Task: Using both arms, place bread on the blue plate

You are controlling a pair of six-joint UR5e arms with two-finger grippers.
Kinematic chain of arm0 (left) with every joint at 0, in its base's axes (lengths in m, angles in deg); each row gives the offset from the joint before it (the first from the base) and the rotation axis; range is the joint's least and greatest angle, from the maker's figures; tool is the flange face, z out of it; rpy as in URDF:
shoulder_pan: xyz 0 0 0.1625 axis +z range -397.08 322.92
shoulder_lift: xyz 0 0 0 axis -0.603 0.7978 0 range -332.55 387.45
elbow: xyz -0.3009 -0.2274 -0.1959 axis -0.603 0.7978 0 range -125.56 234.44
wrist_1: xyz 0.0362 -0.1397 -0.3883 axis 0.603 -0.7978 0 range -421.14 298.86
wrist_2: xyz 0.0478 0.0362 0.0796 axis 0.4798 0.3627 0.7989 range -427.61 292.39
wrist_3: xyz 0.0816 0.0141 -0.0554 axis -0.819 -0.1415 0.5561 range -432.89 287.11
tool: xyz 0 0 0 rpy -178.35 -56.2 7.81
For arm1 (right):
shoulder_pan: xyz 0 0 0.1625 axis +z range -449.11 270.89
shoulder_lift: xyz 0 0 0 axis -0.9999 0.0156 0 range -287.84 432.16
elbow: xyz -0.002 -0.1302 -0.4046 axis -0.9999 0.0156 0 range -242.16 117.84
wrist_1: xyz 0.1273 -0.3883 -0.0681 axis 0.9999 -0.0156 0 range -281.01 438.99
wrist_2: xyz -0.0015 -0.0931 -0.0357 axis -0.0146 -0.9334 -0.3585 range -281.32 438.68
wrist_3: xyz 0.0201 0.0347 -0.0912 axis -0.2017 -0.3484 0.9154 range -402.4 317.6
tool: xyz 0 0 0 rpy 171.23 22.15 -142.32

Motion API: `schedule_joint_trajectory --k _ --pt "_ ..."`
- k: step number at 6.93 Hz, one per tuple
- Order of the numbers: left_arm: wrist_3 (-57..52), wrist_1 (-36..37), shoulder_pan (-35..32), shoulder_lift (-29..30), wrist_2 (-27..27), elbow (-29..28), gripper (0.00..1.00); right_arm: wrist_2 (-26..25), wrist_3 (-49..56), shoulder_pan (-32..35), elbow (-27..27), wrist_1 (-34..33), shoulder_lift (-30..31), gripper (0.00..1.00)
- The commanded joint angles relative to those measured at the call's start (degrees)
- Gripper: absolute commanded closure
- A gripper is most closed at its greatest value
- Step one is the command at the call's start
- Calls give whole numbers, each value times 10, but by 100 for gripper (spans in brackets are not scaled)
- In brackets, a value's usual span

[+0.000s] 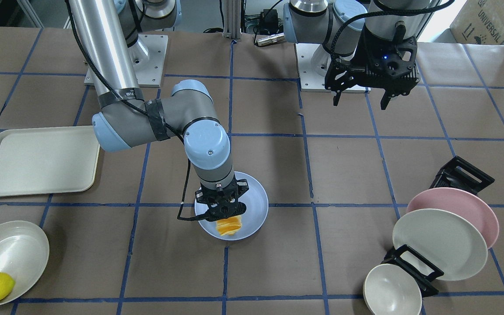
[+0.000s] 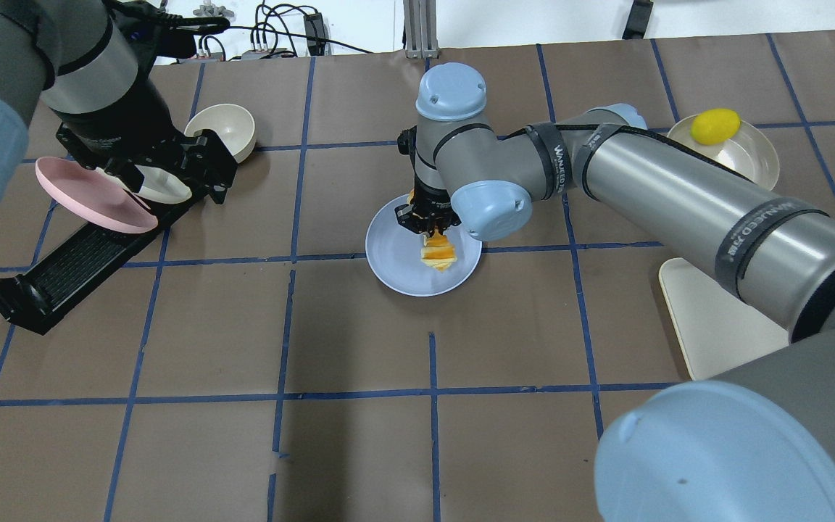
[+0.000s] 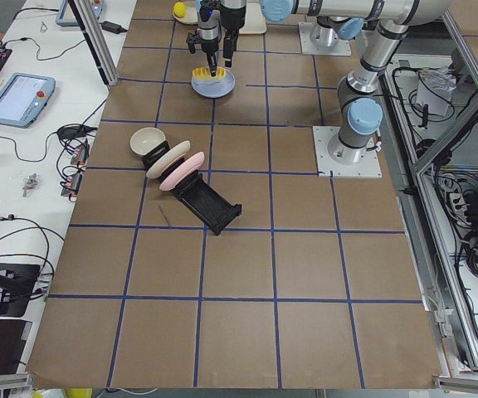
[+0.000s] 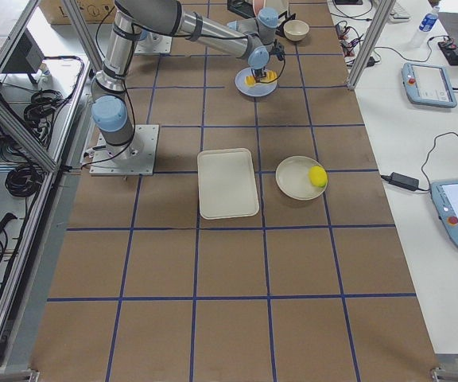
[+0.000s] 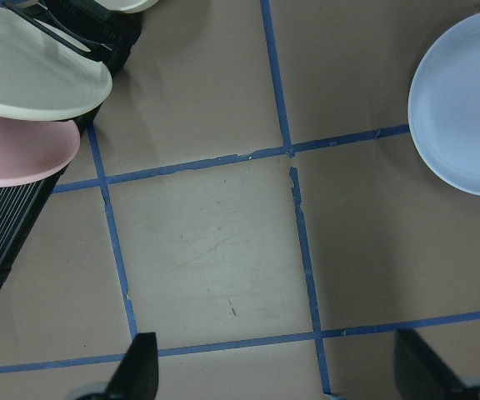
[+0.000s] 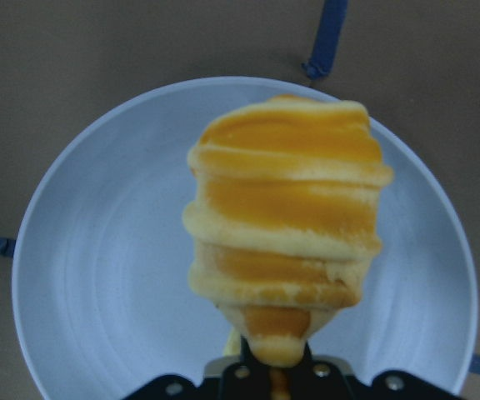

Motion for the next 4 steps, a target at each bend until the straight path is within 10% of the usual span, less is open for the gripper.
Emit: schedule_joint_trajectory --k 1,4 --pt "6 -2 1 -14 -8 4 0 -3 -6 5 0 -10 -9 90" --pt "7 -31 1 -15 -9 1 0 -2 -9 5 0 9 4 89"
